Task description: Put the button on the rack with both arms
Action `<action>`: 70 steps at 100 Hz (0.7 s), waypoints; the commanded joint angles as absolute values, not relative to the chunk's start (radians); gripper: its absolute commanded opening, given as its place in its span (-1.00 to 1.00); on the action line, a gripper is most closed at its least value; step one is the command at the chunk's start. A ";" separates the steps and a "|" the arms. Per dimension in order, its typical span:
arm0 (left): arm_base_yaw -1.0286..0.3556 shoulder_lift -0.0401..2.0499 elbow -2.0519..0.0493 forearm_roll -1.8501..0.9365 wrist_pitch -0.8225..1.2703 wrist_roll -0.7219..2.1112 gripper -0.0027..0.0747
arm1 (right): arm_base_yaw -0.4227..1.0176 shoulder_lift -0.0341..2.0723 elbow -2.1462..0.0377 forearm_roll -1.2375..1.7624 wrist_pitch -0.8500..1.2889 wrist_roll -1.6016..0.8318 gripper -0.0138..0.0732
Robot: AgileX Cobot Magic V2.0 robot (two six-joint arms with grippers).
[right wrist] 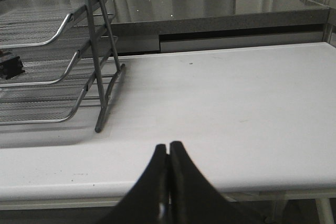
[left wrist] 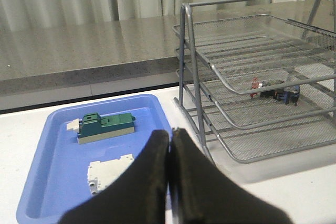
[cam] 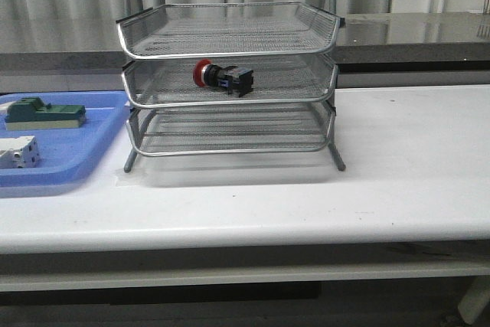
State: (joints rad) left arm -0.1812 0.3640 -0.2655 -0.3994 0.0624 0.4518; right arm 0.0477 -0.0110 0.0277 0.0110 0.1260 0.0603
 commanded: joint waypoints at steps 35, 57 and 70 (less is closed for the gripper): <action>-0.045 0.352 -0.239 0.052 -0.040 -0.057 -0.98 | 0.042 -0.028 0.011 0.000 0.040 0.058 -0.81; -0.005 0.182 -0.142 0.091 -0.036 -0.084 -0.98 | 0.042 -0.028 0.011 0.000 0.040 0.058 -0.81; 0.033 0.077 -0.073 0.091 -0.034 -0.084 -0.98 | 0.042 -0.028 0.011 0.000 0.040 0.058 -0.81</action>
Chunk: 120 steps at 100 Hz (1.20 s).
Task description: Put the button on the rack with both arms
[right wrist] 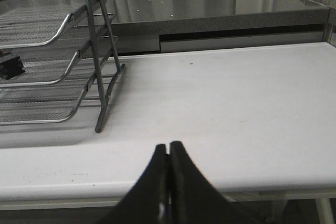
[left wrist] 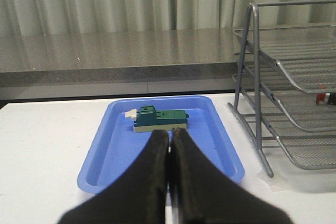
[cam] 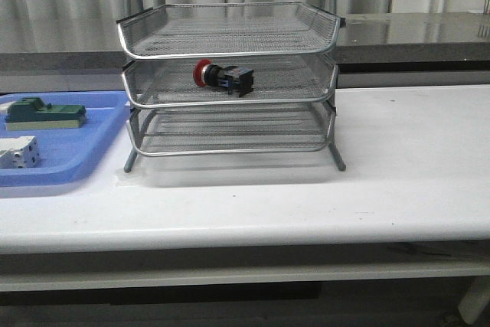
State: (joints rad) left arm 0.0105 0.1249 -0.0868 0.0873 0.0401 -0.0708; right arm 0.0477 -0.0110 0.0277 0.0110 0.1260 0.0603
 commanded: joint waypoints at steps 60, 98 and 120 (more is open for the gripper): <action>0.062 -0.039 0.048 0.089 -0.026 -0.129 -0.98 | 0.042 -0.028 0.011 0.000 0.040 0.058 -0.81; 0.062 -0.039 0.048 0.089 -0.026 -0.129 -0.98 | 0.042 -0.028 0.011 0.000 0.040 0.058 -0.81; 0.062 -0.039 0.048 0.089 -0.026 -0.129 -0.98 | 0.042 -0.028 0.011 0.000 0.040 0.058 -0.81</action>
